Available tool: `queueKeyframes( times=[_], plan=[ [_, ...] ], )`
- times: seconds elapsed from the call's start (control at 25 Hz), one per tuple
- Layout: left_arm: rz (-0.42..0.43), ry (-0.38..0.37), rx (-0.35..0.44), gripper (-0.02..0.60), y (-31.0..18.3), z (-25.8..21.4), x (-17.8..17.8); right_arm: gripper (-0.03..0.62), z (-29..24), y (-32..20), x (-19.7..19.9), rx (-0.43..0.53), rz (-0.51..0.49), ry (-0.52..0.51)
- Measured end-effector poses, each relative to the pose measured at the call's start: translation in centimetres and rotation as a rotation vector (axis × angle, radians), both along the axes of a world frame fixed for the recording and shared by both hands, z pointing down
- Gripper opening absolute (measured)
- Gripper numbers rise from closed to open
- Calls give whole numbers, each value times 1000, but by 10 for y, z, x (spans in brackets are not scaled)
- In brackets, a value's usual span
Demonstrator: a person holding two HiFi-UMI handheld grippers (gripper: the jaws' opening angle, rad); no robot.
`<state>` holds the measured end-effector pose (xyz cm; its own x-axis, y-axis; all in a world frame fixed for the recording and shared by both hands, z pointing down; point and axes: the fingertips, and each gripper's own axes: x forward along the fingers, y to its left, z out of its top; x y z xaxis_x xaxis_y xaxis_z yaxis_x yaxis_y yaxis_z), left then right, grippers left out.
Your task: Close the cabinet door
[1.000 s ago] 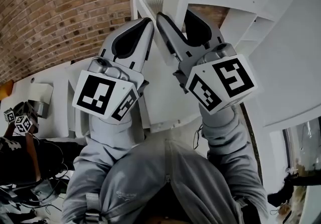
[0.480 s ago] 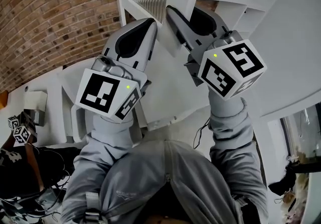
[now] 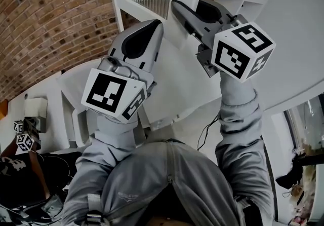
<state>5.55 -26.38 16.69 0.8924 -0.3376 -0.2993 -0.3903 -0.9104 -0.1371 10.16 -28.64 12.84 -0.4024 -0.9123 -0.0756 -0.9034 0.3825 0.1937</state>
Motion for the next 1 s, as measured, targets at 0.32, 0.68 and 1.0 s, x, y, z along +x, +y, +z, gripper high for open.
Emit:
queueKeyframes(
  times=[0.32,0.68,1.0],
  plan=[
    [8,-25,-8,3,-3,7,18,95,1,-15,31,-47,-32,-58],
    [-7,-16,2,3,-11,8,46,95,-2,-28,67,-58,-62,-42],
    [-23,1,21,3,-25,13,79,97,8,-38,91,-68,-152,-30]
  ],
)
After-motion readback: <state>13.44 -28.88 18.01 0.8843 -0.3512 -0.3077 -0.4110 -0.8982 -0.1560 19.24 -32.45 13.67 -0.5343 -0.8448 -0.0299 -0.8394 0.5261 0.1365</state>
